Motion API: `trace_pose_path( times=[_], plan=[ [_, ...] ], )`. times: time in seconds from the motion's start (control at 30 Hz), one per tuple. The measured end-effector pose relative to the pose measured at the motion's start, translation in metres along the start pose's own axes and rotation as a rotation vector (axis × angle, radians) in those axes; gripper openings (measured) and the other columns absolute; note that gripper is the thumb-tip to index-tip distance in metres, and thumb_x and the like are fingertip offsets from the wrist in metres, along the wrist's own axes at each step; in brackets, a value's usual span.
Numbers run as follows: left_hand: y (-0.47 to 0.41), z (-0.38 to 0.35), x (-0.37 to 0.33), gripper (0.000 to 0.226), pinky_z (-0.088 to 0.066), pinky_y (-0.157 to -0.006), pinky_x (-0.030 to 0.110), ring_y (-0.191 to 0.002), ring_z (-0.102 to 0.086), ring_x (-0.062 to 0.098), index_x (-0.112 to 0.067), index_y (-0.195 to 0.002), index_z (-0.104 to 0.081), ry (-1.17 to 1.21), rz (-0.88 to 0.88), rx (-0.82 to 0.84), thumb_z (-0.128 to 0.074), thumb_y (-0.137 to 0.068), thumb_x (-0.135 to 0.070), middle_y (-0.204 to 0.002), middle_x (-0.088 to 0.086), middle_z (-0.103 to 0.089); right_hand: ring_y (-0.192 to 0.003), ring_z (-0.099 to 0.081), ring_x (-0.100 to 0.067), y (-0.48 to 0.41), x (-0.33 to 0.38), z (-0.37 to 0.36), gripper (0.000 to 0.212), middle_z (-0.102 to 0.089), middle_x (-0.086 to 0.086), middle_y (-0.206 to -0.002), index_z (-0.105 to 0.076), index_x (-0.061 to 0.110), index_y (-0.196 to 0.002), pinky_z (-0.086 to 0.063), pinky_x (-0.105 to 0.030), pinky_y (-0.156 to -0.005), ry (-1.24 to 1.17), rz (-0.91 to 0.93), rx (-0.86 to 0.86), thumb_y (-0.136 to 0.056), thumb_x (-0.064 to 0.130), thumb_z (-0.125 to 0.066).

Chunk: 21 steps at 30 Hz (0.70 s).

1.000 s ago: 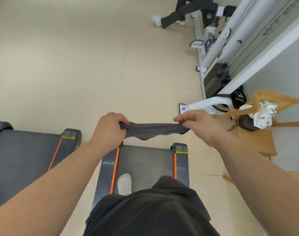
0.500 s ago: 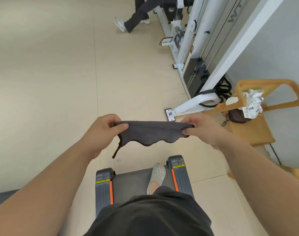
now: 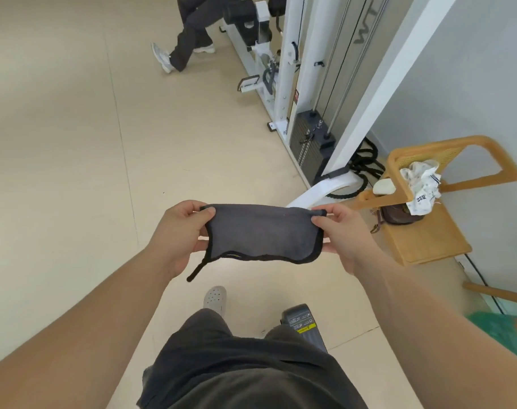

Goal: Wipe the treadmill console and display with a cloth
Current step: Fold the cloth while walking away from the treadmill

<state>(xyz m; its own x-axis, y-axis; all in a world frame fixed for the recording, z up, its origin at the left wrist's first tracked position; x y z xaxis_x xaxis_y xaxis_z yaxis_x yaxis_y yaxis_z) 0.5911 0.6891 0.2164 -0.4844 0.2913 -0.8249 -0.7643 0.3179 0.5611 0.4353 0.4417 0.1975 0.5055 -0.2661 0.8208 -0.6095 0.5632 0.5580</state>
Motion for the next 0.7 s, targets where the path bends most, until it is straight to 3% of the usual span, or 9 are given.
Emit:
trace_pose_path(
  times=[0.23, 0.33, 0.47, 0.6, 0.7],
  plan=[
    [-0.162, -0.051, 0.024, 0.01, -0.059, -0.062, 0.037, -0.076, -0.071, 0.027, -0.003, -0.098, -0.07, -0.116, -0.055, 0.18, -0.066, -0.094, -0.011, -0.094, 0.012, -0.074, -0.099, -0.073, -0.032, -0.122, -0.032, -0.021, 0.012, -0.073, -0.019, -0.106, -0.072, 0.014, -0.1, -0.066, -0.045, -0.073, 0.071, 0.066, -0.173, -0.095, 0.006, -0.065],
    [-0.209, -0.078, 0.034, 0.009, -0.059, -0.059, 0.036, -0.074, -0.071, 0.025, 0.0, -0.098, -0.07, -0.124, -0.101, 0.272, -0.064, -0.094, -0.006, -0.093, 0.013, -0.073, -0.093, -0.074, -0.032, -0.159, -0.042, -0.038, 0.01, -0.071, -0.02, -0.102, -0.071, 0.013, -0.099, -0.065, -0.036, -0.064, 0.021, 0.116, -0.242, -0.095, 0.005, -0.065],
    [-0.226, -0.114, 0.023, 0.01, -0.061, -0.063, 0.039, -0.082, -0.073, 0.029, -0.002, -0.098, -0.072, -0.123, -0.085, 0.307, -0.064, -0.094, -0.005, -0.097, 0.016, -0.075, -0.087, -0.075, -0.027, -0.172, -0.031, -0.047, 0.007, -0.07, -0.014, -0.098, -0.069, 0.012, -0.097, -0.063, -0.032, -0.063, -0.038, 0.111, -0.309, -0.096, 0.006, -0.066],
    [-0.238, -0.168, 0.0, 0.01, -0.063, -0.067, 0.052, -0.089, -0.074, 0.037, -0.006, -0.095, -0.074, -0.17, -0.123, 0.417, -0.065, -0.094, -0.008, -0.097, 0.018, -0.075, -0.085, -0.076, -0.026, -0.184, -0.016, -0.038, 0.009, -0.07, -0.01, -0.096, -0.071, 0.017, -0.095, -0.066, -0.042, -0.069, -0.099, 0.137, -0.384, -0.095, 0.008, -0.07],
    [-0.243, -0.22, -0.009, 0.011, -0.062, -0.065, 0.054, -0.084, -0.074, 0.043, -0.005, -0.096, -0.075, -0.212, -0.142, 0.524, -0.064, -0.095, -0.008, -0.096, 0.022, -0.074, -0.082, -0.076, -0.028, -0.194, -0.013, -0.015, 0.006, -0.069, -0.019, -0.097, -0.072, 0.012, -0.097, -0.066, -0.045, -0.069, -0.226, 0.151, -0.43, -0.094, 0.007, -0.07]
  ],
)
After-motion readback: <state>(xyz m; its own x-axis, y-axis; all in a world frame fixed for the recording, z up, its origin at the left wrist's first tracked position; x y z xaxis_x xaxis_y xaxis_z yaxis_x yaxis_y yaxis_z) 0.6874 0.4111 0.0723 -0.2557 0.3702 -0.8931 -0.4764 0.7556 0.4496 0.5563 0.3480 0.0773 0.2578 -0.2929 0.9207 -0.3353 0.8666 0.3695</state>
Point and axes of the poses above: each hand's wrist, its own y-axis away from the middle knuckle, its own z-axis out of the back of the hand, x = y × z, the point moved 1 cm from there along -y, towards the middle knuckle
